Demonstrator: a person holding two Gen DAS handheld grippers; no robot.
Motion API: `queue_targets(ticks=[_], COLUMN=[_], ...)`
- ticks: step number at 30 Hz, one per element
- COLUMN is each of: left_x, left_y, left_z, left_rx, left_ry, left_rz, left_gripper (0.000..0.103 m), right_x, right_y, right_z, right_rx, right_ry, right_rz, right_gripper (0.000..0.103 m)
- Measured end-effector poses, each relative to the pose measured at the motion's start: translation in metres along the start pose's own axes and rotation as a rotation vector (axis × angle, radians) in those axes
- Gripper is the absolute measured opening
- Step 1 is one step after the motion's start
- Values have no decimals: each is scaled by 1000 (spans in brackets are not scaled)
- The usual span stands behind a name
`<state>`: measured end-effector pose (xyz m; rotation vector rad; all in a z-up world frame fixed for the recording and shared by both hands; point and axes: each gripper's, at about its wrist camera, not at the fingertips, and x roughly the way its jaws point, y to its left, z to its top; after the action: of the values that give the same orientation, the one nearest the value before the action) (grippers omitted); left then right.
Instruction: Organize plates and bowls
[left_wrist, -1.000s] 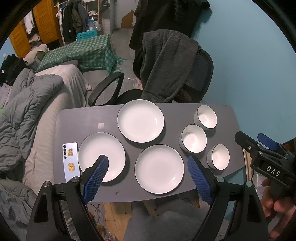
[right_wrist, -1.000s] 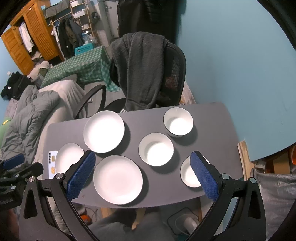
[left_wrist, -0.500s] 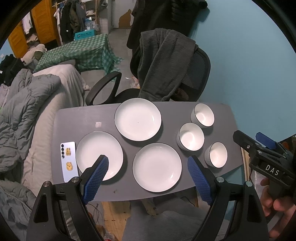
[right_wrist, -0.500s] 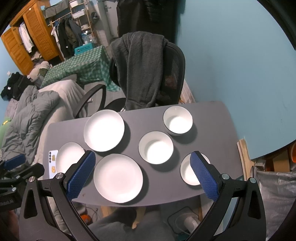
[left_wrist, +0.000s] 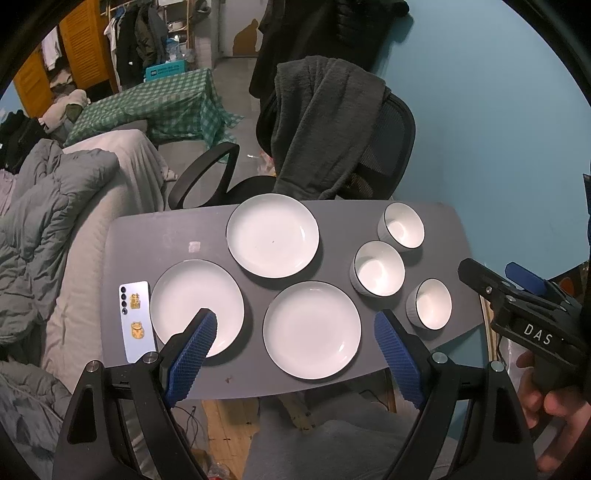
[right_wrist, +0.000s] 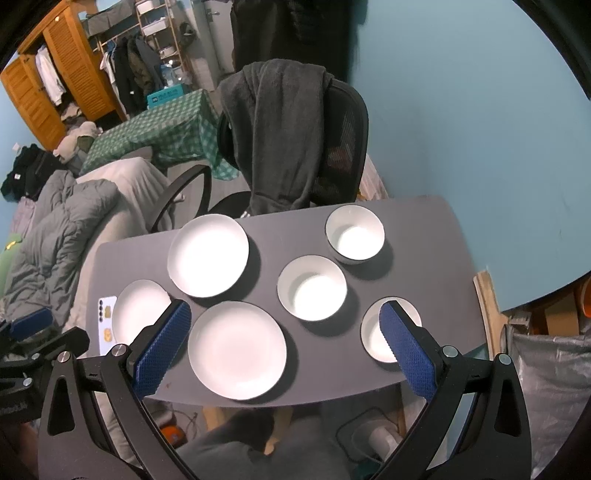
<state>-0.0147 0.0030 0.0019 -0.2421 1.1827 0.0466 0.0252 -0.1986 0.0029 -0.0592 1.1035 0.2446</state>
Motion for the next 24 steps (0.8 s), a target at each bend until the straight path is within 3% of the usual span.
queue_targets(ticks=[24], left_x=[-5], left_y=[10], left_z=[-6], left_rx=[6], left_ry=[8], left_rz=[-26], left_gripper=[88], right_x=[-4], right_y=[4], right_z=[2], right_rx=[11], right_ry=[2], right_rz=[-13], right_gripper=[100])
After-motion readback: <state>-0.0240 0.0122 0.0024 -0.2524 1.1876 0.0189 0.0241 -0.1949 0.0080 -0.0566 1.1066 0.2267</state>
